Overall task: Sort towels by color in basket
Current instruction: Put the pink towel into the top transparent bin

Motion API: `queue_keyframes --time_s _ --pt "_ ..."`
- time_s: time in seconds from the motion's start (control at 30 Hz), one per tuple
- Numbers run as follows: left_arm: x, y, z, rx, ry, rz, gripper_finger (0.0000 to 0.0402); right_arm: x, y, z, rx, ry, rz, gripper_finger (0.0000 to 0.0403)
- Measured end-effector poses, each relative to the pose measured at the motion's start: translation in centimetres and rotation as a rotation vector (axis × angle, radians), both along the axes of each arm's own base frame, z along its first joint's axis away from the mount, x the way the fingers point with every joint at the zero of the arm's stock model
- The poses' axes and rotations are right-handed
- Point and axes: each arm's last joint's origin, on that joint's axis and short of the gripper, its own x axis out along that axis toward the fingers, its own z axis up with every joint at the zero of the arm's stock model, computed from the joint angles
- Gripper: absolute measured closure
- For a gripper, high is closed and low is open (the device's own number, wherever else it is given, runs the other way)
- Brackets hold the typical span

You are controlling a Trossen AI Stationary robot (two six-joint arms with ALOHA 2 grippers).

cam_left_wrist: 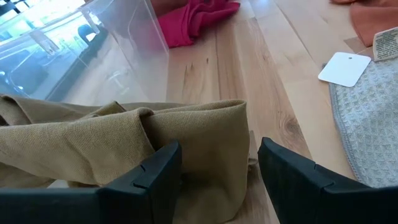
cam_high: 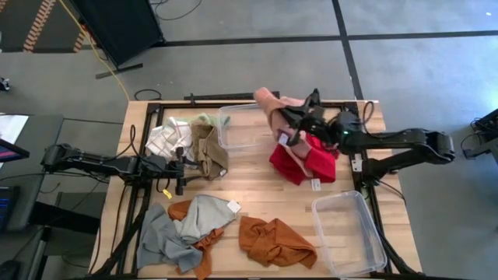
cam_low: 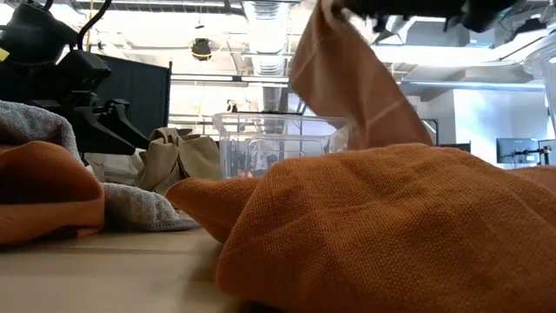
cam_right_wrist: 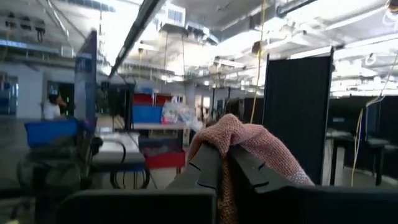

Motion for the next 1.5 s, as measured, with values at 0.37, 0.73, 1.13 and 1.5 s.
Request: queue_keyframes --time_s 0.37,0.73,1.13,1.5 --pt "0.0 0.0 0.0 0.000 0.000 0.000 0.0198 3.5 -3.6 -4.4 0.212 0.249 0.002 0.0367" --pt "0.0 0.0 0.0 0.000 0.000 0.000 0.0198 3.9 -4.3 -7.4 0.297 0.462 -0.025 0.0367" --pt "0.0 0.0 0.0 0.000 0.000 0.000 0.0198 3.7 -4.2 -8.5 0.320 0.572 -0.031 0.0359" --pt "0.0 0.0 0.0 0.259 0.052 -0.108 0.0198 3.4 -4.0 -9.3 0.350 0.663 -0.031 0.0351"
